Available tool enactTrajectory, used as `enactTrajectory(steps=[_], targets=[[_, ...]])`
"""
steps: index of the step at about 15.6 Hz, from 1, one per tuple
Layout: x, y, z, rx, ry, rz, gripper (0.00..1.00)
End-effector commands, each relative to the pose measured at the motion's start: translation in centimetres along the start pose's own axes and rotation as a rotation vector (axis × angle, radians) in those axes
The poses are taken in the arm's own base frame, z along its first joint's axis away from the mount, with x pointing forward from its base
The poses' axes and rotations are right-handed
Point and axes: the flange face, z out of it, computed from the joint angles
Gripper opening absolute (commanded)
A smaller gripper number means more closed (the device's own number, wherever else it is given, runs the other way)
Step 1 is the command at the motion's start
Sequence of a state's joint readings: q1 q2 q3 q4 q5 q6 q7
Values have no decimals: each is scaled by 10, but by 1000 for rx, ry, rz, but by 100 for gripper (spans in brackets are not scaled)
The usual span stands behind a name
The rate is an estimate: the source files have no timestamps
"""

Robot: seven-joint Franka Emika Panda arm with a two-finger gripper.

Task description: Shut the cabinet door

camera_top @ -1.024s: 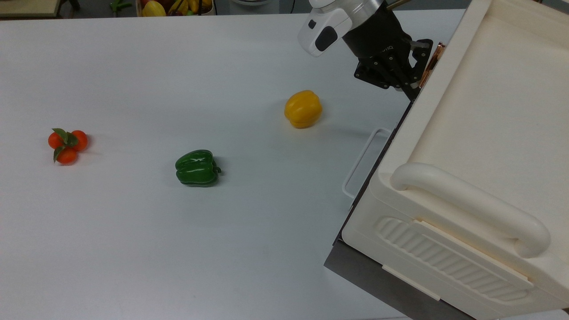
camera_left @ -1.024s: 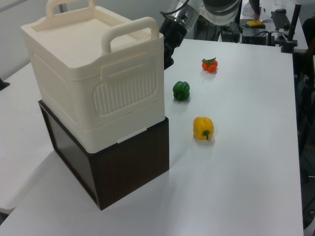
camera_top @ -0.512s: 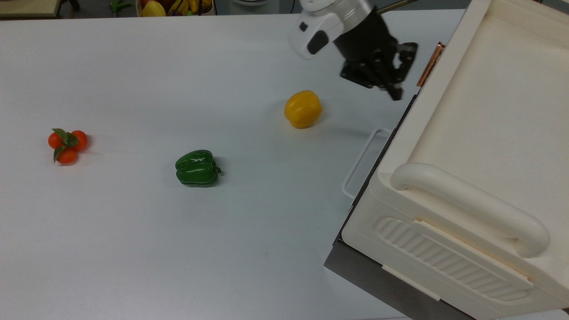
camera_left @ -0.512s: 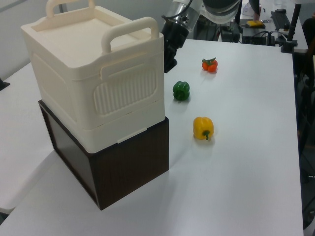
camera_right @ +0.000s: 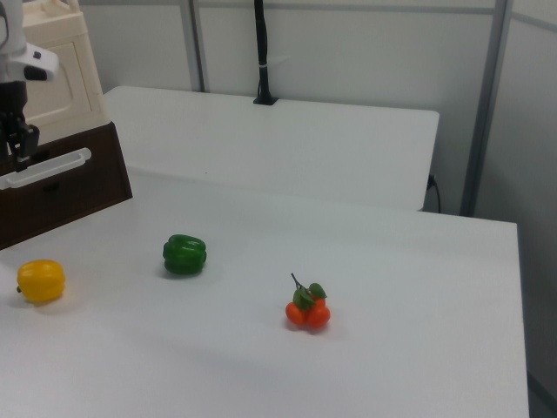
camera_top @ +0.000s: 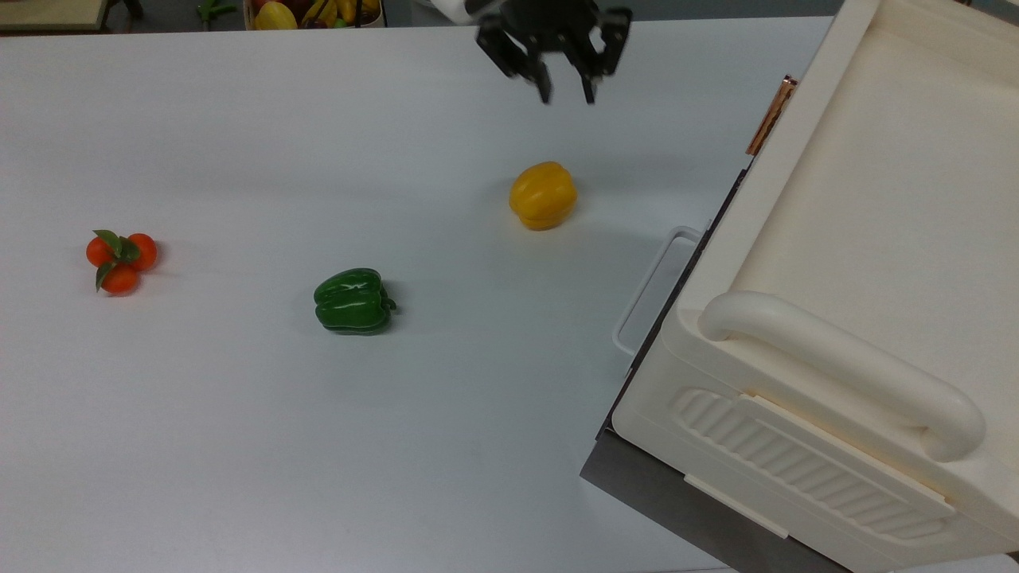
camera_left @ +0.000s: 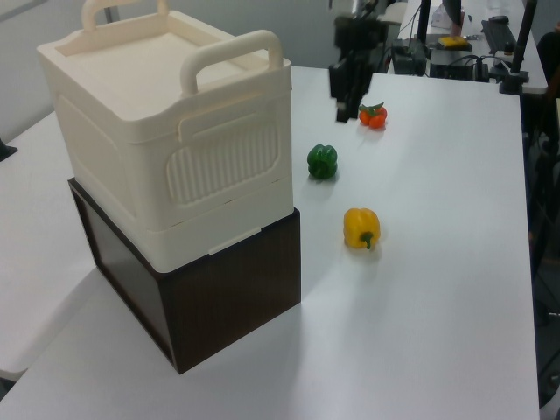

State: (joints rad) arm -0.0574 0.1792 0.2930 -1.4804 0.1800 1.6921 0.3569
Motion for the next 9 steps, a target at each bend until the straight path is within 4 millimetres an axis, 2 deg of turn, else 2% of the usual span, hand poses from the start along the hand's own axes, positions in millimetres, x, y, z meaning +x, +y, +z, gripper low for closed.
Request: enactTrajectory(steps=[1,6,9], targets=[[-27,35,-35,-116,-19,50,100],[-54,61,-78,-180,1,85,100],[-55,80,-89,-175,15,16,100]])
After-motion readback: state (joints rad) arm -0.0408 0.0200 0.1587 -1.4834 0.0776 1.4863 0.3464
